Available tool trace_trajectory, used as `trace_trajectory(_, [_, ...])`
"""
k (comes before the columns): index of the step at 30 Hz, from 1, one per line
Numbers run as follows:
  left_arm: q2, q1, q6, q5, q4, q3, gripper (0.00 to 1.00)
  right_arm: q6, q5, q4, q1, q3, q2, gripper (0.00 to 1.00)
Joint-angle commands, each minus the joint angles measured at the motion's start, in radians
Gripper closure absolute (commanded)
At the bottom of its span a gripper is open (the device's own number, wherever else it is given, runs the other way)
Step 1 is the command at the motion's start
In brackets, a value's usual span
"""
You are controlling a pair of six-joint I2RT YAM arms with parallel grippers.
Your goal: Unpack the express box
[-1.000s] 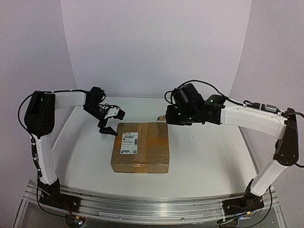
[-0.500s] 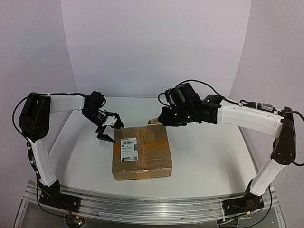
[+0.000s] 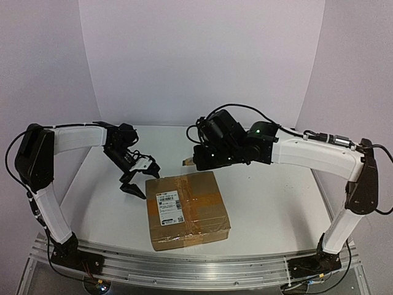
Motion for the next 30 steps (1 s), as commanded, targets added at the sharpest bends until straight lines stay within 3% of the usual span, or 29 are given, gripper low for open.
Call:
trace_trajectory(1, [-0.200, -0.066, 0.243, -0.014, 0.048, -0.147, 0.00, 0.039, 0.083, -0.088, 0.042, 0.031, -0.006, 1.00])
trace_trajectory(5, [-0.222, -0.113, 0.342, -0.036, 0.240, -0.268, 0.00, 0.057, 0.069, -0.094, 0.052, 0.048, 0.036, 1.00])
trace_trajectory(13, [-0.075, -0.137, 0.345, -0.067, 0.280, -0.216, 0.00, 0.028, 0.071, -0.089, 0.052, 0.088, 0.092, 1.00])
trace_trajectory(18, [-0.023, -0.166, 0.244, -0.087, 0.327, -0.218, 0.01, -0.018, 0.050, -0.076, 0.046, 0.100, 0.098, 1.00])
trace_trajectory(24, [0.004, -0.173, 0.146, -0.074, 0.335, -0.209, 0.20, -0.050, 0.063, -0.075, 0.045, 0.109, 0.098, 1.00])
trace_trajectory(30, [0.011, -0.174, 0.106, -0.075, 0.329, -0.231, 0.24, -0.070, 0.187, -0.073, 0.045, 0.089, 0.111, 1.00])
